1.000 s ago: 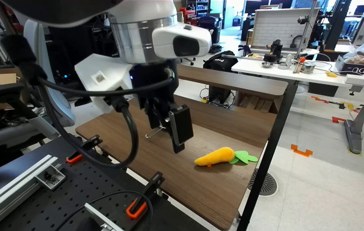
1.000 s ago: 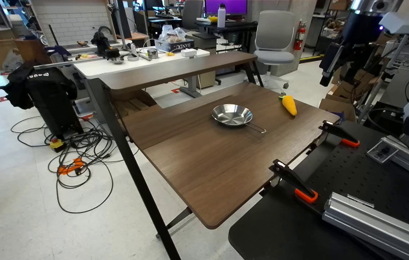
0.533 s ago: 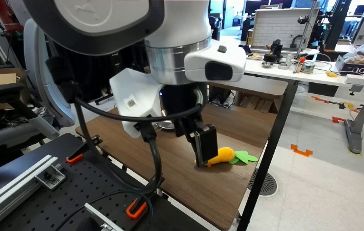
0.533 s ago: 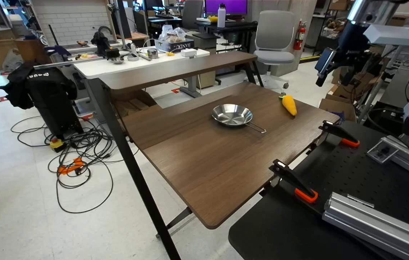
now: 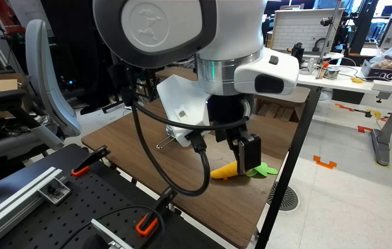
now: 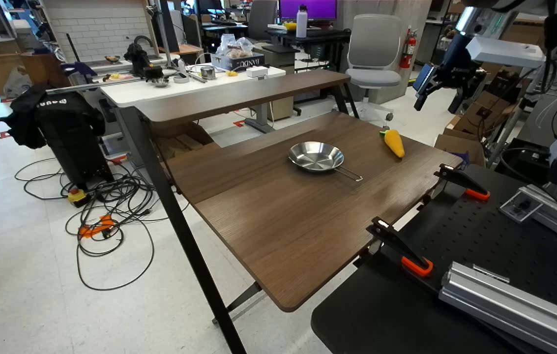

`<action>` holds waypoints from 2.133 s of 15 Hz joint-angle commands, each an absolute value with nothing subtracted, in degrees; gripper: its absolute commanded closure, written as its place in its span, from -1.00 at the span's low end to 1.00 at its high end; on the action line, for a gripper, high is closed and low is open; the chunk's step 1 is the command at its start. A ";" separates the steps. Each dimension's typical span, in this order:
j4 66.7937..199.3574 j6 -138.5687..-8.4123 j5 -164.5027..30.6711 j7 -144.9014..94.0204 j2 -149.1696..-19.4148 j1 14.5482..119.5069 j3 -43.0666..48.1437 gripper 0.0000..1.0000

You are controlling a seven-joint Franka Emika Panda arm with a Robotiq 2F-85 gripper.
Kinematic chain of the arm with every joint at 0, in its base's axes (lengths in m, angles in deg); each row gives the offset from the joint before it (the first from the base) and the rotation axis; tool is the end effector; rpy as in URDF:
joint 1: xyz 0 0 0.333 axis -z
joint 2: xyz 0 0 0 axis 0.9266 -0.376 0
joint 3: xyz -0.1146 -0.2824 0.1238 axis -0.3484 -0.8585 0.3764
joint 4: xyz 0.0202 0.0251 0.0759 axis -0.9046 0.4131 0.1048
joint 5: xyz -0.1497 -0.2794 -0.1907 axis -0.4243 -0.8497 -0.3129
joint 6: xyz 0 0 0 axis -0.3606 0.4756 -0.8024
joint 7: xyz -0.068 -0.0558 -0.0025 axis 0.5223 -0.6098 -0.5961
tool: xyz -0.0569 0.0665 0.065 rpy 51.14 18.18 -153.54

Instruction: Pick up the orange plush toy from the table and put it in the pan.

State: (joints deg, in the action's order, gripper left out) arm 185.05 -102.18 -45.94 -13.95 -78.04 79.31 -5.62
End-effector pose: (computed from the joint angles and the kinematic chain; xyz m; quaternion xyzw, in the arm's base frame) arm 0.4236 -0.2035 0.2587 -0.9547 0.2842 -0.0865 0.0164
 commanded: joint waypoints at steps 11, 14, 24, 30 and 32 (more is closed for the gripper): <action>169.11 -103.96 -43.10 -14.73 -98.25 82.49 1.81 -1.00; 167.26 -103.91 -44.04 -15.55 -100.71 82.55 2.76 -1.00; 167.12 -105.13 -47.67 -15.60 -100.99 81.66 3.45 0.59; 169.49 -103.89 -51.68 -15.87 -96.91 79.47 4.12 0.94; 170.11 -103.08 -53.11 -15.90 -95.16 78.29 4.53 0.94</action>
